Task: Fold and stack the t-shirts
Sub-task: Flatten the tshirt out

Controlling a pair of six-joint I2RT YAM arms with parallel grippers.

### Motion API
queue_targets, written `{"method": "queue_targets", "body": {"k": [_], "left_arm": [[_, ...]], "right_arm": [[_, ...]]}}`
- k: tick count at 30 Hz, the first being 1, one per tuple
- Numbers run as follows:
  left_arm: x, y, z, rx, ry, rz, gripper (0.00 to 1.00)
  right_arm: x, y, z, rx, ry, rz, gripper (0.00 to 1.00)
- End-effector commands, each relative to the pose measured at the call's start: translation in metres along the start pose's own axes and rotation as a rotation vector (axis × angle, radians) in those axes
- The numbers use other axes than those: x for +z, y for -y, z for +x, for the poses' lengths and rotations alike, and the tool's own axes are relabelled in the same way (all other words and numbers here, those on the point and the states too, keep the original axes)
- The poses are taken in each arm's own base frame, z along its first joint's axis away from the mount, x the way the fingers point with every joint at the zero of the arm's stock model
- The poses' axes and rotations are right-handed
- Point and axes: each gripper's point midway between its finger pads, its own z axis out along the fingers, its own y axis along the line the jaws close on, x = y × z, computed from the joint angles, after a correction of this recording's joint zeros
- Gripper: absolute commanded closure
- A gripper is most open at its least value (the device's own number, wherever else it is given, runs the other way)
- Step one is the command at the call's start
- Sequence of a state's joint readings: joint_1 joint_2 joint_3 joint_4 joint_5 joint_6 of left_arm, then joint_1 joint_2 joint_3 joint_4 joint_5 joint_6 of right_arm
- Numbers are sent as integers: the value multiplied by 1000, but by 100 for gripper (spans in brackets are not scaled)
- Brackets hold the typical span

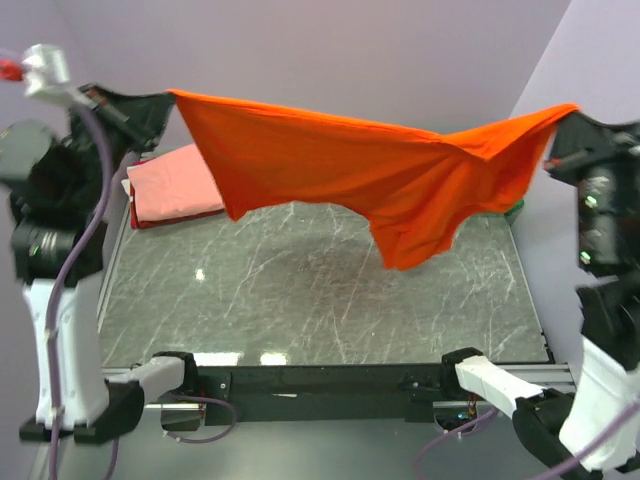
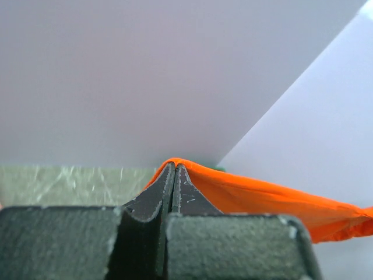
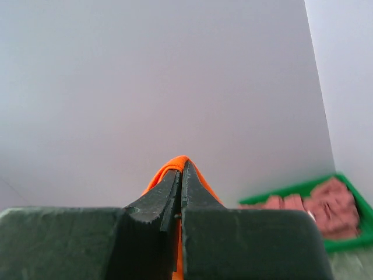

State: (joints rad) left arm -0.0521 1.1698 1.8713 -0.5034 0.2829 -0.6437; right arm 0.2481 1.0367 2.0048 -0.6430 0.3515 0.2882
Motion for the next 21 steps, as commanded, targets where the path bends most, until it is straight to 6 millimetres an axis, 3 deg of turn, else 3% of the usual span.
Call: {"method": "queue_targets", "body": {"k": [1, 5, 8, 15, 21], "left_arm": [[-25, 19, -32, 40, 133, 22, 100], [-29, 24, -30, 34, 124, 43, 100], [-16, 13, -15, 19, 81, 37, 100], [36, -29, 41, -27, -86, 17, 100], [56, -50, 61, -21, -144, -6, 100]], "right_arm": [[-22, -14, -53, -4, 143, -87, 100], [-20, -21, -59, -1, 156, -116, 100], [-1, -19, -41, -27, 127, -86, 100], [64, -7, 37, -129, -6, 6, 100], [96, -7, 75, -156, -72, 25, 100]]}}
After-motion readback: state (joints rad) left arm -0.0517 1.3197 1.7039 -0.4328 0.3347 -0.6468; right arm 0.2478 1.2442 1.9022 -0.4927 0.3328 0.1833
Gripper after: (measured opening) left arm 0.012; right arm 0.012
